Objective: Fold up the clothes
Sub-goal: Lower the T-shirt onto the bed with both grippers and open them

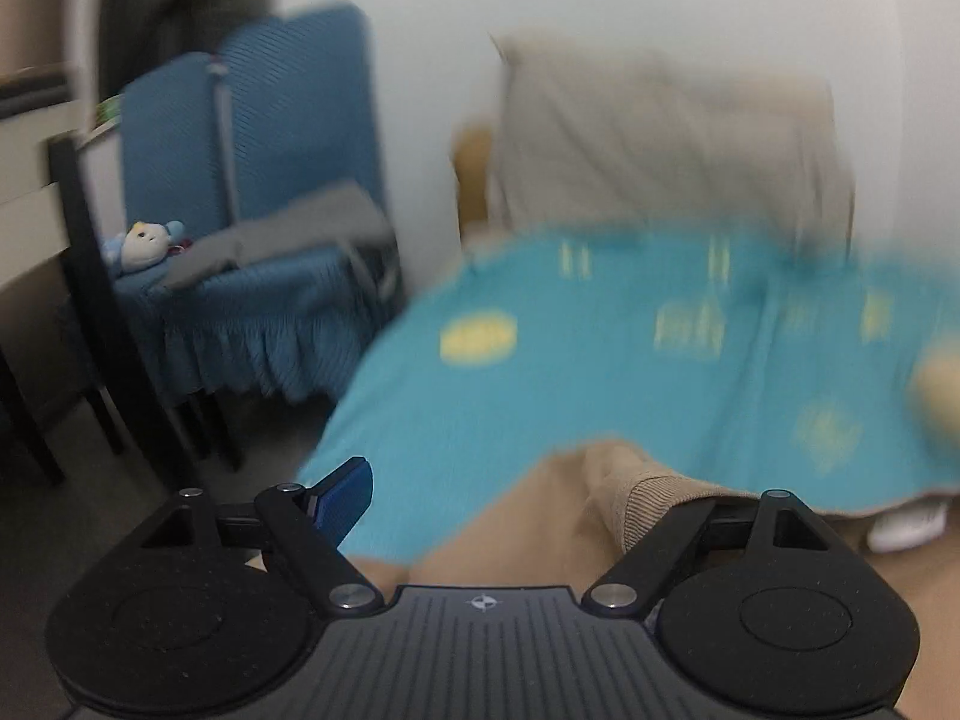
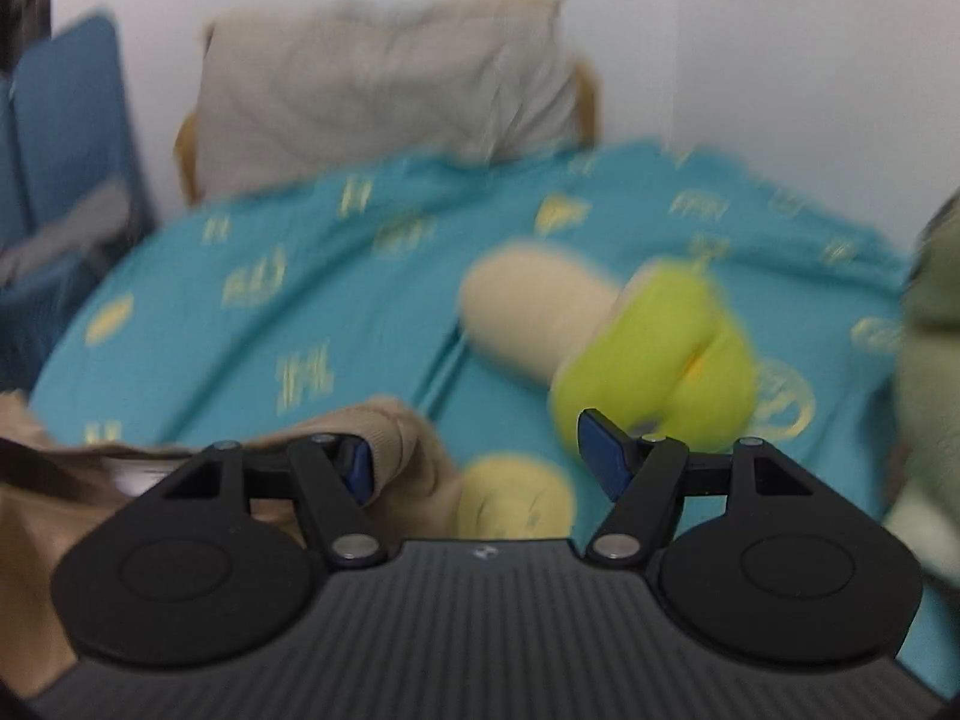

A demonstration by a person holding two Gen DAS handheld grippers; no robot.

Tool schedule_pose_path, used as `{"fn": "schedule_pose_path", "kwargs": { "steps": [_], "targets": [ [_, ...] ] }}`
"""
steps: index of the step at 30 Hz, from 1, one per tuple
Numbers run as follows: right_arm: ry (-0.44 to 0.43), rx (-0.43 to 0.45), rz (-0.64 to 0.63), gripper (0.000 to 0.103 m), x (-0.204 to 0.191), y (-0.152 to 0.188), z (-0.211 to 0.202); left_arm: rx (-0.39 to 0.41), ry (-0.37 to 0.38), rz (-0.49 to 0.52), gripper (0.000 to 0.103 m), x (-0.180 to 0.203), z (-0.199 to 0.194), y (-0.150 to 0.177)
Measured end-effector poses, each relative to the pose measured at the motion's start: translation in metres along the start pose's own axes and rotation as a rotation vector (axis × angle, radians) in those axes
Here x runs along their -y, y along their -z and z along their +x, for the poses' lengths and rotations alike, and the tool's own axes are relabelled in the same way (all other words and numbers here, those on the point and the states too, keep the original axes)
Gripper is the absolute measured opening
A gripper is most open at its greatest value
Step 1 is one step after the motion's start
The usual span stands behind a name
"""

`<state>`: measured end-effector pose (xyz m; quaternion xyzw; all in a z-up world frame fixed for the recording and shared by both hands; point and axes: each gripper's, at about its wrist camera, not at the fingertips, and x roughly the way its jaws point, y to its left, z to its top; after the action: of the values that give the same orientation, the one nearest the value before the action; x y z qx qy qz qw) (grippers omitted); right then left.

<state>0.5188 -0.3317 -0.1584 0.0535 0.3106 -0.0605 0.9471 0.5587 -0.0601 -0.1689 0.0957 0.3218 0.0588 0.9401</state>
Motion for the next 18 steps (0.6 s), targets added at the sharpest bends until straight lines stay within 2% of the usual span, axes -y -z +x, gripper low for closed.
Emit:
{"fn": "schedule_pose_path", "kwargs": {
  "steps": [2,4,7,9,12,16,18],
  "targets": [
    [-0.057,-0.083,-0.097,0.083,-0.013,0.0,0.004,-0.094,-0.003,0.179,0.078,0.016,0.015,0.0],
    [-0.118,-0.138,-0.168,0.085,-0.024,-0.005,0.003,-0.159,0.041,0.282,0.079,0.021,0.02,-0.005],
    [-0.244,-0.149,-0.162,0.085,-0.032,-0.014,-0.023,-0.224,0.149,0.254,0.082,0.008,0.009,-0.021],
    [-0.29,-0.13,-0.13,0.085,-0.031,-0.021,-0.046,-0.199,0.214,0.185,0.086,-0.007,-0.013,-0.031],
    [-0.3,-0.068,-0.118,0.085,-0.03,-0.018,-0.1,-0.113,0.27,0.119,0.089,-0.029,-0.06,-0.036],
    [-0.293,0.002,-0.114,0.085,-0.029,0.001,-0.175,-0.025,0.307,0.055,0.103,-0.053,-0.12,-0.017],
    [-0.296,0.018,-0.099,0.085,-0.027,0.015,-0.211,0.009,0.316,0.032,0.103,-0.064,-0.149,-0.004]
  ]
}}
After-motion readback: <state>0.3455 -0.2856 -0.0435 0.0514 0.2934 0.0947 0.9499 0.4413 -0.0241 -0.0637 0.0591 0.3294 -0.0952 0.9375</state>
